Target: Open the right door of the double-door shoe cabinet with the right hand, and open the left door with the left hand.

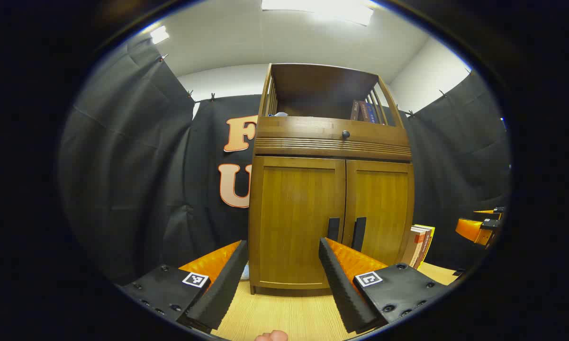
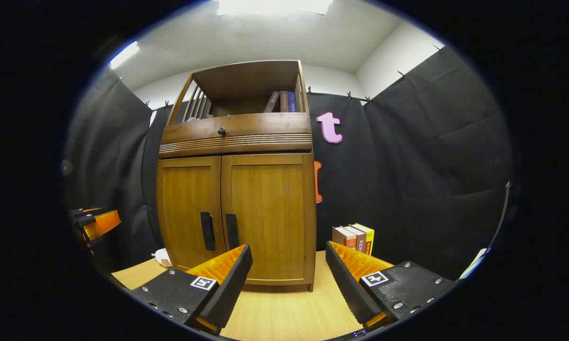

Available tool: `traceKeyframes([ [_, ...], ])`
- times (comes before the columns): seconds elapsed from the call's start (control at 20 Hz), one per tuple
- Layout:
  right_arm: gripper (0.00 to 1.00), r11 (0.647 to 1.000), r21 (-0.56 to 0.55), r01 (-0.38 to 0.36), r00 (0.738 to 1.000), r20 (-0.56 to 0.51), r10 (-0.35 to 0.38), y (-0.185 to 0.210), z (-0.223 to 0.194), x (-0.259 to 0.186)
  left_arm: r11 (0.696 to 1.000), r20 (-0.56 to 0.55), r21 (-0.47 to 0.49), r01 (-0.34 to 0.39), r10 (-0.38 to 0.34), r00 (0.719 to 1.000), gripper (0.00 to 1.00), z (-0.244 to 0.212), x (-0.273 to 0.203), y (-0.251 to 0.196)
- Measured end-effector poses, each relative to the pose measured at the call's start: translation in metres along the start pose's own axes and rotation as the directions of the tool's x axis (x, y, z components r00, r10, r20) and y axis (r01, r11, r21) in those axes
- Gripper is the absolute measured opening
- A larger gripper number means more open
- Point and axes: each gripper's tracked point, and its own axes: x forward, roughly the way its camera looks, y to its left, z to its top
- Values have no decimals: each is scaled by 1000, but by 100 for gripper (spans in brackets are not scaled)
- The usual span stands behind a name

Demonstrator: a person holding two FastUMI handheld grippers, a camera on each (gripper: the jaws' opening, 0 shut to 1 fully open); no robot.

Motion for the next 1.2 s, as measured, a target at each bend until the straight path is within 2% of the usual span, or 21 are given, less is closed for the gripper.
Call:
traceKeyframes([
  [0.05,95,1000,-2,-2,1000,2,2,0,1,1,1000,1,2,-5,5,1000,93,1,0,1],
  [0.15,95,1000,-5,-4,1000,5,4,3,1,2,1000,2,3,-10,10,1000,96,0,0,1],
  [0.35,95,1000,-1,3,1000,18,-3,1,5,3,1000,7,1,-16,16,1000,96,0,0,2],
  [0.4,100,1000,4,4,1000,21,-4,1,6,3,1000,9,2,-19,19,1000,93,0,0,3],
  [0.45,95,1000,10,3,1000,21,-3,1,6,3,1000,11,0,-19,19,1000,93,1,0,2],
  [0.55,95,1000,16,5,1000,16,-5,0,4,3,1000,12,-1,-17,17,1000,96,0,0,3],
  [0.6,95,1000,14,7,1000,13,-7,-1,4,4,1000,12,2,-18,18,1000,93,0,0,4],
  [0.7,95,1000,11,8,1000,8,-8,1,3,4,1000,14,3,-16,16,1000,96,0,0,4],
  [1.05,95,1000,7,1,1000,15,-1,5,3,6,1000,12,19,-20,20,1000,96,-1,2,5],
  [1.1,100,1000,11,-2,1000,10,2,5,1,6,999,11,23,-22,22,1000,100,-2,2,5],
  [1.15,95,1000,15,-7,1000,1,7,6,-2,6,999,10,22,-23,23,1000,96,-3,2,5],
  [1.2,95,1000,18,-11,1000,-6,11,6,-3,7,1000,9,16,-19,19,1000,96,-2,2,5],
])
